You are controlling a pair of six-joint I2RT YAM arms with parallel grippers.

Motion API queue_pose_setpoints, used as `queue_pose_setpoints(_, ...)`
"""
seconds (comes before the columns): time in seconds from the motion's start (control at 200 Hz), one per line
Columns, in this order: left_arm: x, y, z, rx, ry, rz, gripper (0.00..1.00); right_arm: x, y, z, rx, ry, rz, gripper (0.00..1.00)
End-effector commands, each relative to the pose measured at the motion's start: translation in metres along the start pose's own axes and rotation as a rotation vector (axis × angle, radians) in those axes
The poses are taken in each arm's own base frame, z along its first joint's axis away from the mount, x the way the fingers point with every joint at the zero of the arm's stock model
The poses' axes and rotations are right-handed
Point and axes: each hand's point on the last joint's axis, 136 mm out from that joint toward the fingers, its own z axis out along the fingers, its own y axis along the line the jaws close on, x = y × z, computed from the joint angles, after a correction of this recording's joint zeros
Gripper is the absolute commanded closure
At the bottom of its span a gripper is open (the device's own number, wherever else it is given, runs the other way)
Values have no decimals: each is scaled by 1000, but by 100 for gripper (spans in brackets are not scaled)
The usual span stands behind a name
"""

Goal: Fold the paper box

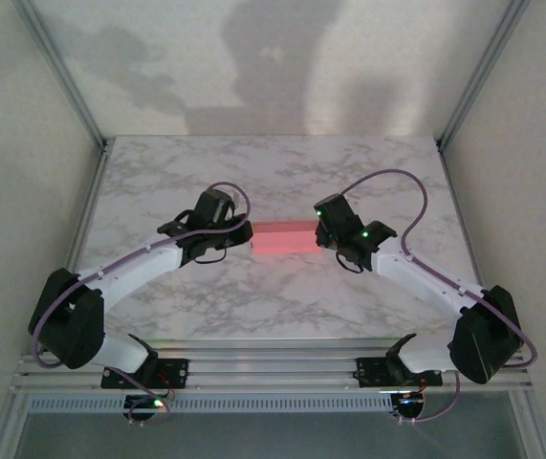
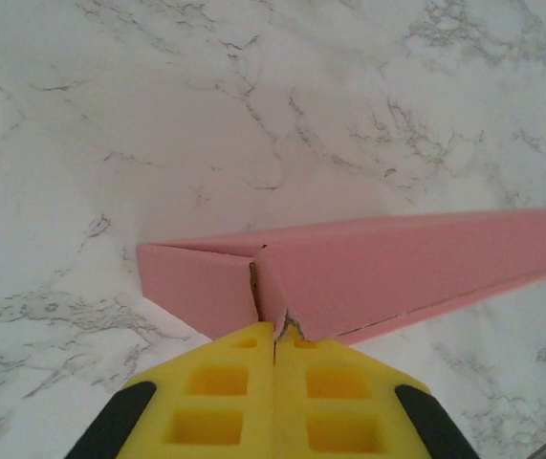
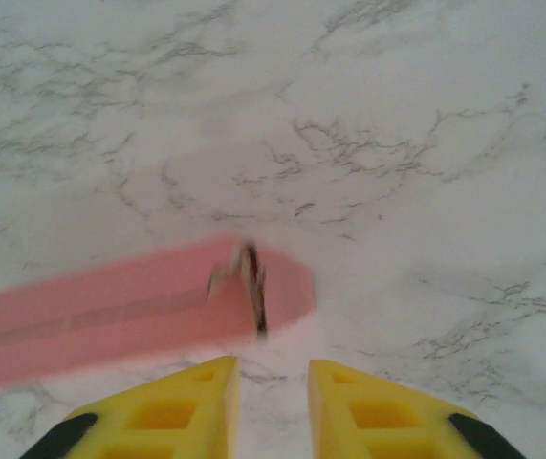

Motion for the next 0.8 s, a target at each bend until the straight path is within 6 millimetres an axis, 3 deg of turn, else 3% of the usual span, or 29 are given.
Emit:
queue_pose_setpoints(0.0, 14, 12, 2, -77, 48, 23, 95, -6, 6, -20, -63, -20, -55, 67)
queue_pose_setpoints(0.195, 16, 9, 4, -84, 52, 38, 95, -18, 12, -44, -202, -48, -53, 54)
queue_pose_setpoints(0.35, 17, 9, 5, -89, 56, 50, 93, -34, 16, -50, -297, -46, -23, 55)
queue_pose_setpoints(0.796, 13, 8, 0, -93, 44, 57, 84, -48, 12, 8, -245, 87, 26, 55)
